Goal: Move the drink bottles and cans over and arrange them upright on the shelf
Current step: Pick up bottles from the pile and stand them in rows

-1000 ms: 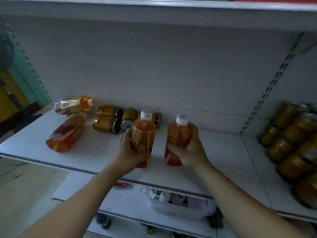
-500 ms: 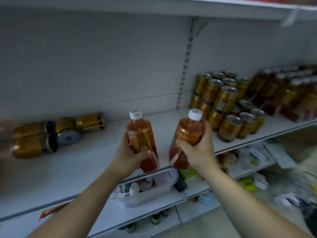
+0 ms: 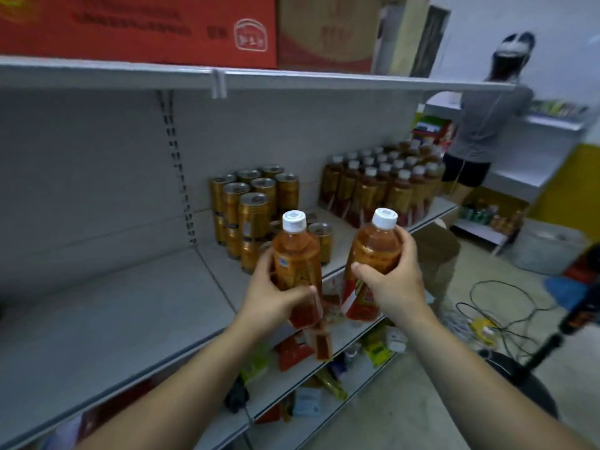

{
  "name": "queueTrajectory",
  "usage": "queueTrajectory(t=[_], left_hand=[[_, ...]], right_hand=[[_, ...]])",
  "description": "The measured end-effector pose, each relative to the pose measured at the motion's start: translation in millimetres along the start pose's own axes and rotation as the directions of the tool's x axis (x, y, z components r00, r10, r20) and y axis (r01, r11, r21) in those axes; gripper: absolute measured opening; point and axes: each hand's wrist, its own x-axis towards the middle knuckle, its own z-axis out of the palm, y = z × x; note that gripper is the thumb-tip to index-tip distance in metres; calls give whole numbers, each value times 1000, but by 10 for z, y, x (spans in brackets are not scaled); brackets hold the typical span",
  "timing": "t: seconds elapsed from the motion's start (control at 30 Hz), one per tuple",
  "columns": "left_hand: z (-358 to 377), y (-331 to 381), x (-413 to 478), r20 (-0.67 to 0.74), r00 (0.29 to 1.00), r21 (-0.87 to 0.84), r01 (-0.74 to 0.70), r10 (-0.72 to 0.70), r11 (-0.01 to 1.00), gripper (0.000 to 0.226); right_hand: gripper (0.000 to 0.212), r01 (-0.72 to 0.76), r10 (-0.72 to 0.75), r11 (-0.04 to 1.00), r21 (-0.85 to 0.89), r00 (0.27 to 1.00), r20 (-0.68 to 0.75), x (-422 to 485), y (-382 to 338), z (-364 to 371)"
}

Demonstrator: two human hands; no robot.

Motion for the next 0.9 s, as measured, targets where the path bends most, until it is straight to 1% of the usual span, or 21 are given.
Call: queueTrajectory(t=[0.17,0.23,0.33,0.43,0.57,0.63,0.67,0.73,0.8,0.9], left_hand=[[809,-44,341,-1,1000,27,6,-6,1000,70],[1055,-73,443,-18,1000,45,27,-26,999,71],[1323,-122,620,-57,997,84,56,-51,995,80],[1470,-190,901,-79,994,93,82,-75,992,86],[1600,-301,1380,-115,992,92,72,-61,993,73],[1654,-378,1646,-143,988,102,73,-58,992,72],[1671,-421,1773,-151,987,106,77,-60,991,73],[1694,-523,2003,-154,985,108,92,-75,990,76],[1702,-634,2171,-169,982,109,109,-90,988,78],[1722,-768,2296,-206,973,101,128,-105,987,75]], right_hand=[[80,-29,29,996,-82,1000,-5,381,353,-767],[79,-52,51,994,-96,999,-8,535,467,-948],[74,-72,73,992,-99,997,6,794,614,-1075],[75,-67,72,990,-121,997,39,1108,766,-1054],[77,-6,15,975,-220,999,37,1631,971,-851],[77,7,9,966,-258,998,61,1895,1051,-726],[75,17,3,965,-262,997,75,2014,1096,-672],[62,13,6,975,-221,996,85,2232,1194,-577],[58,7,13,977,-214,996,91,2429,1281,-518],[76,34,11,955,-293,988,153,2670,1348,-444]])
